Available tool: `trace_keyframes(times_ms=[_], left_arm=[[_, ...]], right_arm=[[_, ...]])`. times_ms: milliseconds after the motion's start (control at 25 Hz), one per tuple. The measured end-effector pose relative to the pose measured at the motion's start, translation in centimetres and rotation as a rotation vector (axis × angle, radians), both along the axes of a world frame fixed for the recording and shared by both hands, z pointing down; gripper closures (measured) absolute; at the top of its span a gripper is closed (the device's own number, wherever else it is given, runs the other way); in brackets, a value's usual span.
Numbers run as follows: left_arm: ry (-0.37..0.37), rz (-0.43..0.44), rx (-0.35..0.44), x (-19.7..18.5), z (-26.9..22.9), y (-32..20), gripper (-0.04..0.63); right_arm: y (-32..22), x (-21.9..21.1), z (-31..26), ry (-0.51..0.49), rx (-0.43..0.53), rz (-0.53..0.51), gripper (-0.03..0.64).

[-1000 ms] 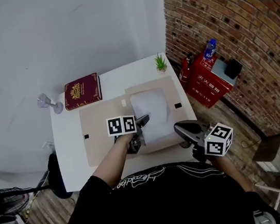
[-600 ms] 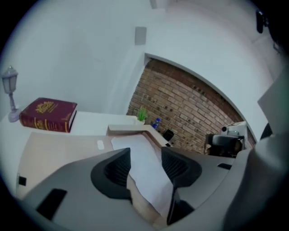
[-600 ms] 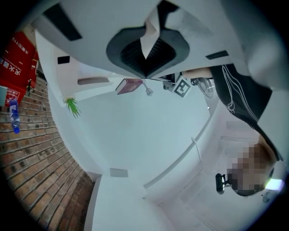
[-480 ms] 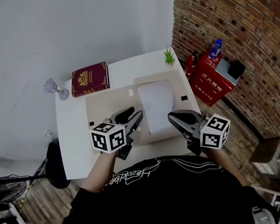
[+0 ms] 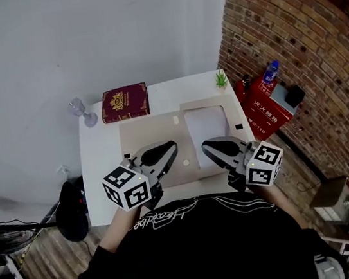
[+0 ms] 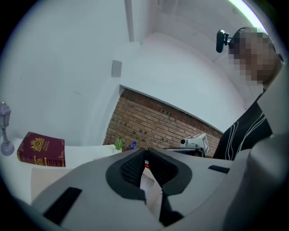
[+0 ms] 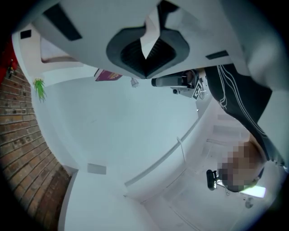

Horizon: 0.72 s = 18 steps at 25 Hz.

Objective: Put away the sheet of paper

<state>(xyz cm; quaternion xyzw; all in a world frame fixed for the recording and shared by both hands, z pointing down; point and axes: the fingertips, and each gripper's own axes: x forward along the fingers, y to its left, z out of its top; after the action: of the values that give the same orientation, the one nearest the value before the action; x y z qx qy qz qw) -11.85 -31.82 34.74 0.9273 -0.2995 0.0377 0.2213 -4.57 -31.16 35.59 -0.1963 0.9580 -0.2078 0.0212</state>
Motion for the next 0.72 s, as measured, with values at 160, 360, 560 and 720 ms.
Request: trace_keyframes(times_ms=[160, 360, 560, 720], left_arm=[[-0.026, 0.016, 0.043, -1.1, -0.7, 0.2, 0.548], [-0.019, 0.007, 0.034, -2.8, -0.4, 0.2, 0.548], [0.006, 0.002, 0.023, -4.1, -0.3, -0.3, 0.548], [-0.003, 0.012, 0.026, -4.7, -0.2, -0.2, 0.548]], right_arm=[[0.2, -1.8, -1.0, -0.008, 0.018, -0.011, 0.617], [0.3, -3.9, -0.7, 0.010, -0.017, -0.026, 0.616], [-0.2, -5.4, -1.5, 0.038, 0.000, -0.033, 0.615], [-0.4, -6.1, -1.7, 0.043, 0.007, -0.041, 0.616]])
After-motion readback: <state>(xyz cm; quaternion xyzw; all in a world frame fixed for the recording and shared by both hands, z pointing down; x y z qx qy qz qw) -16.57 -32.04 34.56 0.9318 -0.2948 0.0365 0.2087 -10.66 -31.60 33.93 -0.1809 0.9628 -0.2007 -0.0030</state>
